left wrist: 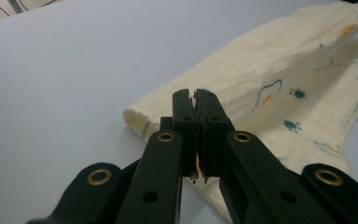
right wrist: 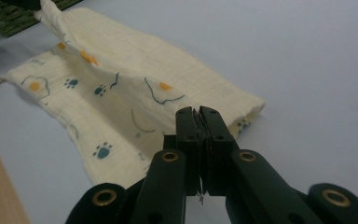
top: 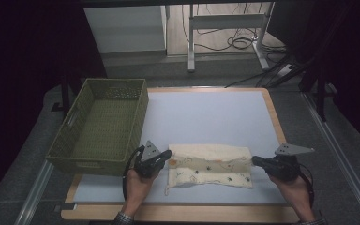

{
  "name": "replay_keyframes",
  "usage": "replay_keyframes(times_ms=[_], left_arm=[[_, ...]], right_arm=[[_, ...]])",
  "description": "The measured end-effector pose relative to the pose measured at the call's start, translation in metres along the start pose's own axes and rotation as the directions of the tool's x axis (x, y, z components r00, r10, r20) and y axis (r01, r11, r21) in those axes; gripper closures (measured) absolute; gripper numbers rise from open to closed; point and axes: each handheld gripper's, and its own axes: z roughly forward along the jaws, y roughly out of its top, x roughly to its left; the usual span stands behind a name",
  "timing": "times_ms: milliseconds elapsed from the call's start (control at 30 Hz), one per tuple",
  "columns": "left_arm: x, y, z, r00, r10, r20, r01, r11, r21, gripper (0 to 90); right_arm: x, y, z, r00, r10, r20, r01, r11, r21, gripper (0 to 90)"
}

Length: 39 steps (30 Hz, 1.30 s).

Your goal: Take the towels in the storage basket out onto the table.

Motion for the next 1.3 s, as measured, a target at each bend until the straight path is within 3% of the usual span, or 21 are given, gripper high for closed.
replay_keyframes(times_ms=[433,533,600,667,700,833,967,1133,1300], left_arm=[[-0.02,-0.03,-0.017,0.999,0.006,0.044,-0.006,1.0,0.003,87.3],[-0.023,-0.039,-0.02,0.997,-0.008,0.077,0.006,0.9998,0.02,85.7],[-0.024,-0.045,-0.023,0.9928,-0.027,0.117,0.024,0.9994,0.024,77.2],[-0.024,-0.049,-0.028,0.9909,-0.041,0.128,0.039,0.999,0.021,66.5],[-0.021,-0.05,-0.032,0.9922,-0.046,0.116,0.044,0.9989,0.019,54.0],[-0.013,-0.045,-0.033,0.9917,-0.075,0.105,0.074,0.9972,0.012,46.7],[-0.005,-0.034,-0.021,0.9925,-0.094,0.078,0.092,0.9952,0.034,41.0],[0.007,-0.013,0.01,0.9931,-0.105,0.053,0.102,0.9931,0.057,42.6],[0.018,-0.001,0.025,0.9918,-0.127,0.01,0.127,0.9903,0.057,45.1]], right_arm=[[0.019,-0.029,0.001,0.9986,-0.003,-0.054,0.005,0.999,0.051,86.3],[0.022,-0.036,0.003,0.9979,0.008,-0.064,-0.003,0.998,0.068,84.0],[0.023,-0.041,0.002,0.9979,0.008,-0.064,-0.003,0.997,0.082,78.4],[0.023,-0.044,-0.002,0.9978,0.014,-0.065,-0.008,0.996,0.087,75.8],[0.023,-0.045,-0.009,0.9984,0.016,-0.055,-0.011,0.997,0.081,74.0],[0.018,-0.042,-0.018,0.9997,0.009,-0.023,-0.007,0.998,0.065,70.8],[0.01,-0.034,-0.021,0.9999,0.011,0.006,-0.012,0.999,0.052,69.2],[-0.007,-0.015,0.003,0.9986,0.023,0.048,-0.025,0.999,0.042,73.4],[-0.02,0.002,0.026,0.9975,0.029,0.064,-0.032,0.999,0.044,74.8]])
